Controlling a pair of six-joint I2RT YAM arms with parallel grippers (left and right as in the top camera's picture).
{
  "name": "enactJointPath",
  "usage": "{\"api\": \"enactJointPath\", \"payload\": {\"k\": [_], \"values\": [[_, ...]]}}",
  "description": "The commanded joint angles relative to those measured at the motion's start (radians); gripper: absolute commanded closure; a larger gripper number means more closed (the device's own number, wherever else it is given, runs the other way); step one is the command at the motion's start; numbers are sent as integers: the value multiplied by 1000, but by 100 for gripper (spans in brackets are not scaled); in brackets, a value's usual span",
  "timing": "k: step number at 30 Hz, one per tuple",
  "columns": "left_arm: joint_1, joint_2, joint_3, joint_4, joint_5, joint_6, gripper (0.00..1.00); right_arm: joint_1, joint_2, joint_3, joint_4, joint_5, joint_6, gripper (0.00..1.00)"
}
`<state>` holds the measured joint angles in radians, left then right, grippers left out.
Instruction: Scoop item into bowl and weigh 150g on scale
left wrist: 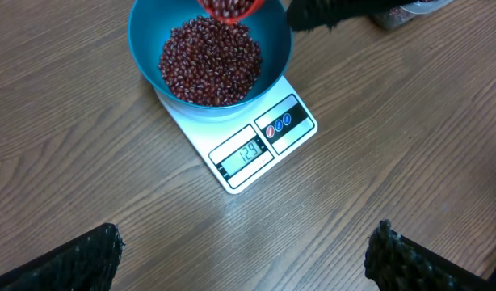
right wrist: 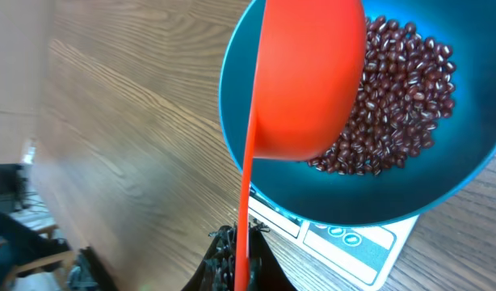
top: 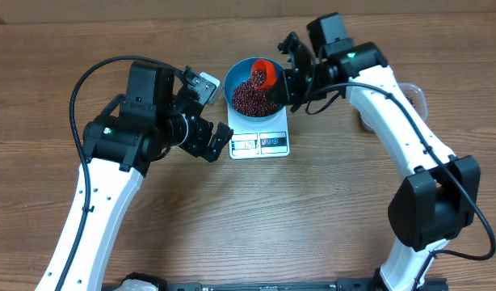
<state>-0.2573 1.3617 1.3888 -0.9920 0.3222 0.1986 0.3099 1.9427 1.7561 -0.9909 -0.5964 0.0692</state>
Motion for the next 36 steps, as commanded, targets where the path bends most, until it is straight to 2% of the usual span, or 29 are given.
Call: {"api": "enactJointPath", "payload": {"k": [1, 6, 11, 27, 36], "values": [[2, 6, 14, 2, 7, 15, 0, -20, -1, 35, 9, -79, -18, 96], [2, 6, 14, 2, 7, 15, 0, -19, -1, 35, 10, -70, -25, 96], [2, 6, 14, 2, 7, 15, 0, -9, -1, 35, 10, 22, -25, 96], [2, 6, 14, 2, 8, 15, 0, 135, -1, 35, 10, 475, -58, 96], [2, 6, 14, 2, 8, 15, 0, 148, -1, 35, 10, 513, -78, 96]]}}
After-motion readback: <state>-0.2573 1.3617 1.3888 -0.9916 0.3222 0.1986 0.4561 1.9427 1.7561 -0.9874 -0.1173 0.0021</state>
